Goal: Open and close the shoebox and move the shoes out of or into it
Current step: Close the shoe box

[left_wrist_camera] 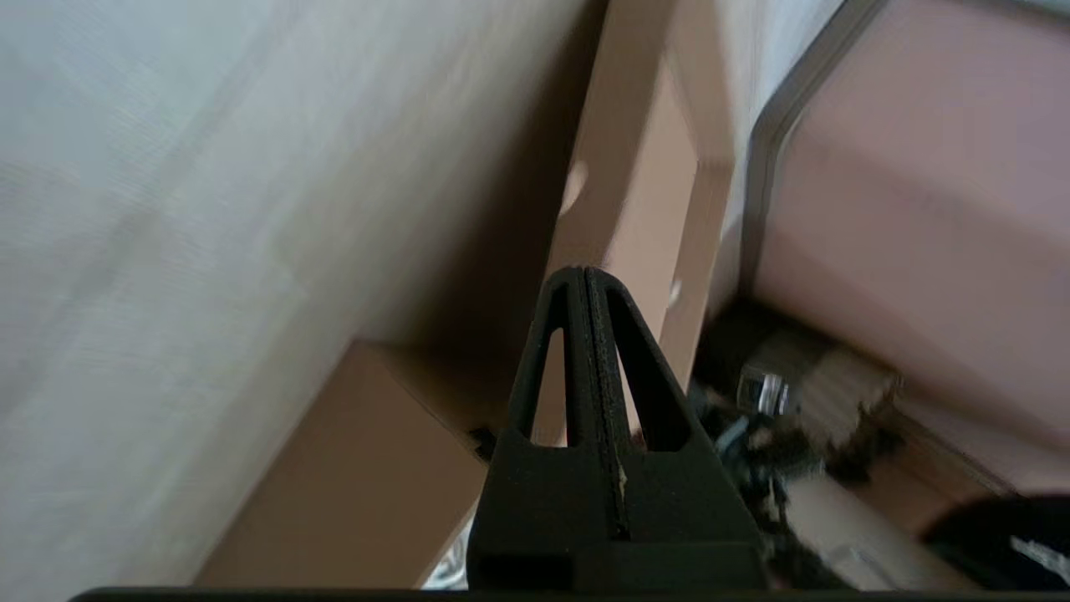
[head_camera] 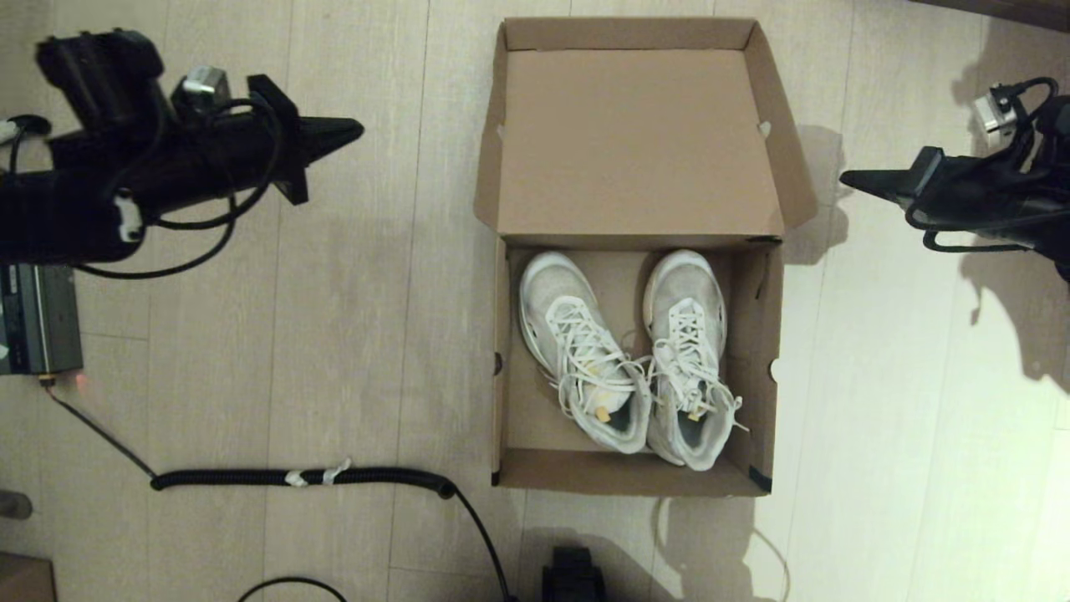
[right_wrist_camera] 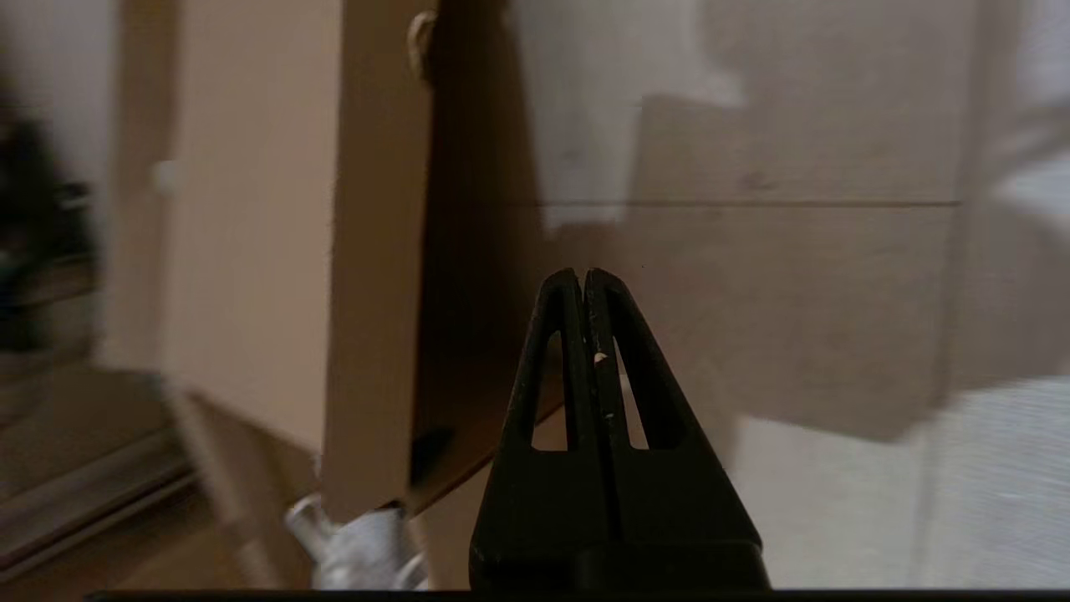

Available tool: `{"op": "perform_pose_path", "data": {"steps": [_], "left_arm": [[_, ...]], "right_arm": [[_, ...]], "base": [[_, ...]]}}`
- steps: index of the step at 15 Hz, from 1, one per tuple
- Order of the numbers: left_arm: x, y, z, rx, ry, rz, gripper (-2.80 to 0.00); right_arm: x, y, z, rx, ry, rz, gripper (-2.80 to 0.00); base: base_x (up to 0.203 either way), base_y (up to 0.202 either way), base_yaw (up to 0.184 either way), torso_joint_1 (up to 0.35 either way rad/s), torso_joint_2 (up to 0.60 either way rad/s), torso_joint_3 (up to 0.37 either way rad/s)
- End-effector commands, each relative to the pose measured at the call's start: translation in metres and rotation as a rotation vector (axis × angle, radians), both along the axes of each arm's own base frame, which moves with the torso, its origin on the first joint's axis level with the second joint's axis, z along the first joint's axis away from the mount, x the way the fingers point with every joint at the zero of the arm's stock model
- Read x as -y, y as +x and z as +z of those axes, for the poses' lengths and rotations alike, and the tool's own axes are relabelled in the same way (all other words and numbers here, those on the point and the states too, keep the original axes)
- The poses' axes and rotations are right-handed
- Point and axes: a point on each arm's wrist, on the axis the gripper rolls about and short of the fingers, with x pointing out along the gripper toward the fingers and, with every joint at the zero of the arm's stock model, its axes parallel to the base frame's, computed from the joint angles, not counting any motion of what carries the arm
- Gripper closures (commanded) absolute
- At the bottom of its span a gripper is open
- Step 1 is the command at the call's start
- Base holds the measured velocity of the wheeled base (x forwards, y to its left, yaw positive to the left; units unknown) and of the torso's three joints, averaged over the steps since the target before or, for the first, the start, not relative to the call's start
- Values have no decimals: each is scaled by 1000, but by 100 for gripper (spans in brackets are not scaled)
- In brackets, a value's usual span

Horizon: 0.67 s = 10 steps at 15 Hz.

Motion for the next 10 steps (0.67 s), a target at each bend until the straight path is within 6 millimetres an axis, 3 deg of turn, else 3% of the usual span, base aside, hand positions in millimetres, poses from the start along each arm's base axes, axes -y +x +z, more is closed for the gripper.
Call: {"op": "perform_pose_path", "data": {"steps": [1, 4, 7, 10], "left_arm": [[14, 22, -24, -52, -2, -37, 0], [44, 32, -28, -30, 8, -95, 0], [66, 47, -33, 13, 23, -105, 0], [87, 61, -43, 60, 28, -95, 0]], "right_arm": [[10, 10, -14, -40, 28, 72, 0], [9, 22, -28, -54, 28, 130, 0], [-13, 41, -42, -31, 24, 146, 0], [-35, 64, -50, 12, 32, 38, 0]], "base": [[0, 0, 0, 0, 0, 0], [0, 0, 0, 0, 0, 0], [0, 0, 0, 0, 0, 0], [0, 0, 0, 0, 0, 0]]}}
